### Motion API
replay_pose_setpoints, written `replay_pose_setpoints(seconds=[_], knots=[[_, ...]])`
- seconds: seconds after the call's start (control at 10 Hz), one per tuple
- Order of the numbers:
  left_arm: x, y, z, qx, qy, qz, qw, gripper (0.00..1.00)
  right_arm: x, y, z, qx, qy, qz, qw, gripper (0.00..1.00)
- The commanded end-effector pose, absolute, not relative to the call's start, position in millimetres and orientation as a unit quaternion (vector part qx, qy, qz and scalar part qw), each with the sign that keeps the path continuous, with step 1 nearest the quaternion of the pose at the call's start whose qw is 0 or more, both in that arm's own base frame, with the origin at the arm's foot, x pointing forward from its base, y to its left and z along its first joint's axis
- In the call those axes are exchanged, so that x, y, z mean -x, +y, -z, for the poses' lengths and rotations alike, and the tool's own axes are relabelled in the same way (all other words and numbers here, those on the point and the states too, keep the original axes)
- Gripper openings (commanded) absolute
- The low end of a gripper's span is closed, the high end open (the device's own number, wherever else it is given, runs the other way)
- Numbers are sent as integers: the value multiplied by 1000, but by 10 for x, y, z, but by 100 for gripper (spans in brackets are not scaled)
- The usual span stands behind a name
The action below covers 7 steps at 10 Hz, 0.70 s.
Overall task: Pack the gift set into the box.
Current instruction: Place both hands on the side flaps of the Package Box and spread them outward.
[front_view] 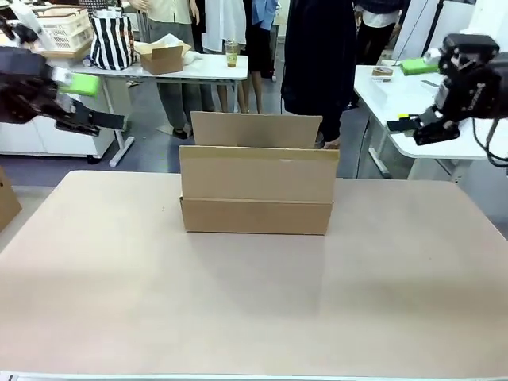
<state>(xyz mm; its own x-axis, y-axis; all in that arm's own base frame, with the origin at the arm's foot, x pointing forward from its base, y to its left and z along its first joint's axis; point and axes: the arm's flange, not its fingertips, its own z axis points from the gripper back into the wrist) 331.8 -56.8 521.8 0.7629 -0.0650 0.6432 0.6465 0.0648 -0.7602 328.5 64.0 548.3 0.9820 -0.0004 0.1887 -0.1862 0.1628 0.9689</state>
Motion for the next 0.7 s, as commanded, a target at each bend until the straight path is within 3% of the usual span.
replay_pose_setpoints(seconds=[0.0, 0.6], knots=[[-3200, -584, -5348, 639, -238, 306, 665, 100, -3201, 767, -5602, -590, -112, -113, 791, 100], [-3200, -584, -5348, 639, -238, 306, 665, 100, -3201, 767, -5602, -590, -112, -113, 791, 100]])
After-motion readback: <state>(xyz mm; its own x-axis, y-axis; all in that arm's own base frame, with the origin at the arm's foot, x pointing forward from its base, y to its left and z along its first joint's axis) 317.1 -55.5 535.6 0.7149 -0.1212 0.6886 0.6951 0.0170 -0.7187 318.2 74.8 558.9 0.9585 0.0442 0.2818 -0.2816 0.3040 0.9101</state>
